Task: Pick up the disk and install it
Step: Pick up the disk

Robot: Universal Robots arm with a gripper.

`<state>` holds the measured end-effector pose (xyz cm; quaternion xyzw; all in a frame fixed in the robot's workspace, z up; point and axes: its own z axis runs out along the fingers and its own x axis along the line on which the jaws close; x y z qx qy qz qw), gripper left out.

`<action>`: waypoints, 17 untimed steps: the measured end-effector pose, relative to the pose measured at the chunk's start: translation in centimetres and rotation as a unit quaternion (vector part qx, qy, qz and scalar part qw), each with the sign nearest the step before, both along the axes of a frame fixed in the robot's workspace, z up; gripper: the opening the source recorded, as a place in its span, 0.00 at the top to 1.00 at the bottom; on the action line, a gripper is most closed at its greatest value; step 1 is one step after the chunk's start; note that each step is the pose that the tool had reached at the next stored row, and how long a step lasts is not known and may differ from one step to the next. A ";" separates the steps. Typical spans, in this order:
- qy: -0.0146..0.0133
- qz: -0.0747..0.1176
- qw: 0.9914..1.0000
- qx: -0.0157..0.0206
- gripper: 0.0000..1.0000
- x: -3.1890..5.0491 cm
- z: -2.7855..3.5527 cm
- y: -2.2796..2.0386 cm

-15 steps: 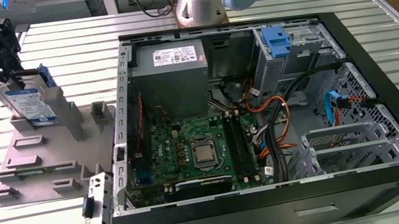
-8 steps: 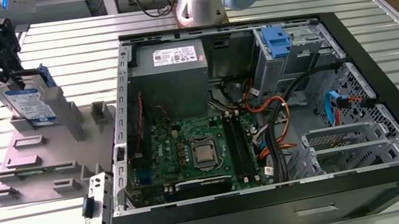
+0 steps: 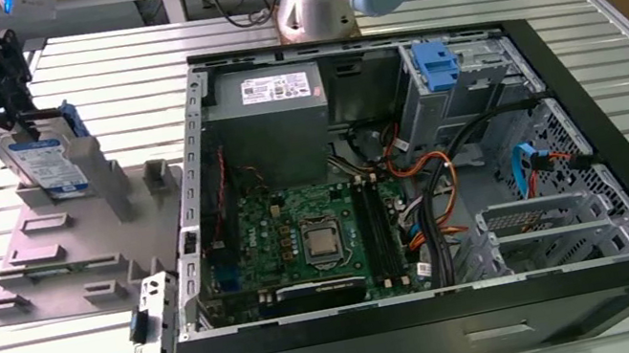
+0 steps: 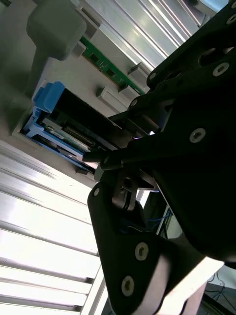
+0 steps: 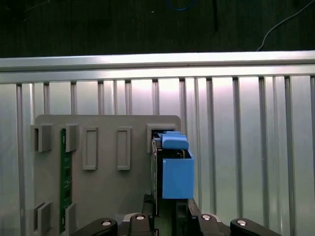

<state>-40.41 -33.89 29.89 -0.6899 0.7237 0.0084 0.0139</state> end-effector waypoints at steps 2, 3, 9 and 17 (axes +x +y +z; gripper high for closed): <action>0.000 0.005 1.000 0.000 0.65 0.00 0.00 0.00; 0.000 0.010 1.000 0.000 0.65 0.00 -0.01 -0.01; 0.000 0.020 1.000 -0.001 0.65 -0.03 -0.02 -0.32; 0.000 0.016 1.000 -0.001 0.65 -0.03 -0.07 -0.55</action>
